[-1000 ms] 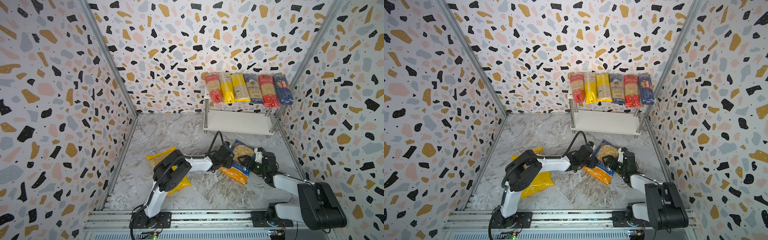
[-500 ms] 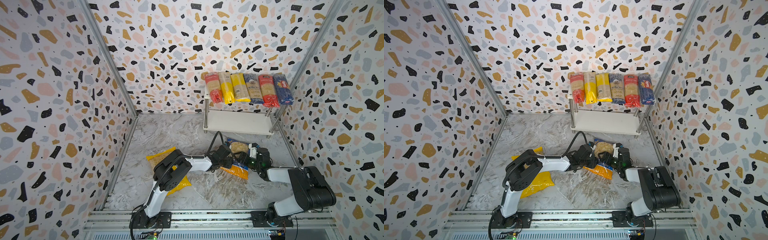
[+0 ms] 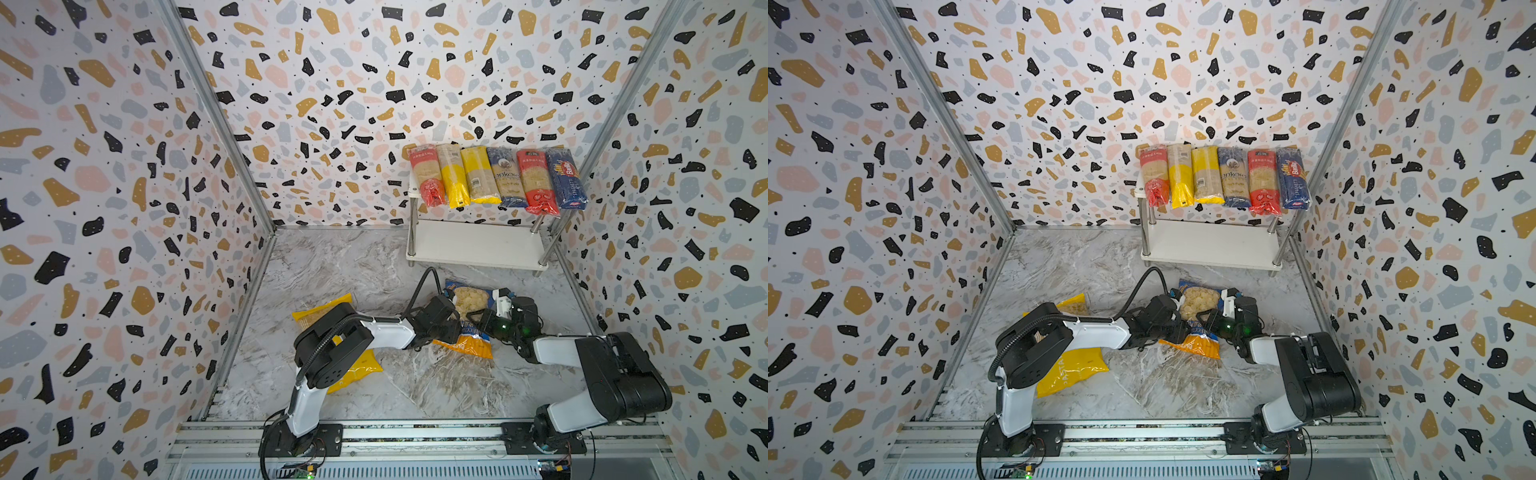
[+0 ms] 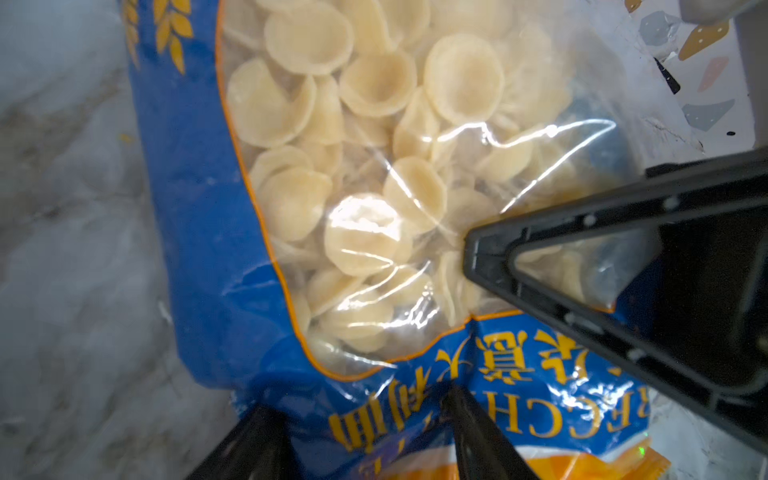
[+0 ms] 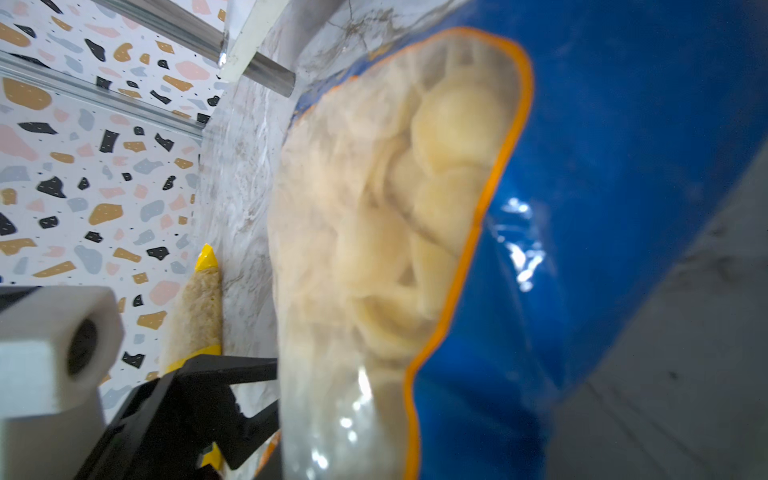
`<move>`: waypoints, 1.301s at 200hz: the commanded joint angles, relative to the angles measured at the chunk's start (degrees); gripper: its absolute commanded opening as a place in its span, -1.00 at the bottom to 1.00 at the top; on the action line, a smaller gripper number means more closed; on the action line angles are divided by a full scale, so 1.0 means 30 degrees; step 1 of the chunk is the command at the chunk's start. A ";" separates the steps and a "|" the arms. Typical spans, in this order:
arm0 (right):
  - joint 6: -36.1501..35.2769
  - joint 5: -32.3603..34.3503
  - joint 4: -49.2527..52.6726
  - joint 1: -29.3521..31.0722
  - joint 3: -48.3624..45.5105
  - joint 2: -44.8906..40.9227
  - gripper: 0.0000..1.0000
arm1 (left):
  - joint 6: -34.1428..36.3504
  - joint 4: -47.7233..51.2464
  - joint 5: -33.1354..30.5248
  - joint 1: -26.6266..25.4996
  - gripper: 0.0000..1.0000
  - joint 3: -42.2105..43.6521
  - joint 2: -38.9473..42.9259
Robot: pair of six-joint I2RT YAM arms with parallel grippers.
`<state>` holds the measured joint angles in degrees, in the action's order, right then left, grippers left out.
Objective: Place and organize the pasta boxes and bags onto the shelf
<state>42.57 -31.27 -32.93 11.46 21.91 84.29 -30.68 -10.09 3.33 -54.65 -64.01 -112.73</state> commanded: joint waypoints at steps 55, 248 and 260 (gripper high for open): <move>0.0441 -0.2545 -0.0365 0.0397 -0.0627 -0.2206 -0.66 | 0.0396 0.1867 -0.2618 -0.0337 0.22 0.2674 0.4579; 0.2188 -0.4413 -0.2983 0.0397 -0.1554 -0.6637 -1.00 | 0.0089 0.5366 -0.7852 -0.0309 0.30 0.5464 1.2431; 0.2287 -0.4247 -0.2970 0.0399 -0.1591 -0.7189 -1.00 | 0.0093 0.5504 -0.7981 -0.0313 0.30 0.5428 1.2597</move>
<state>49.06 -42.30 -35.31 12.40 16.21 67.29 -30.85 4.89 -18.04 -55.35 -47.33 -76.38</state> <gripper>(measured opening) 0.184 0.649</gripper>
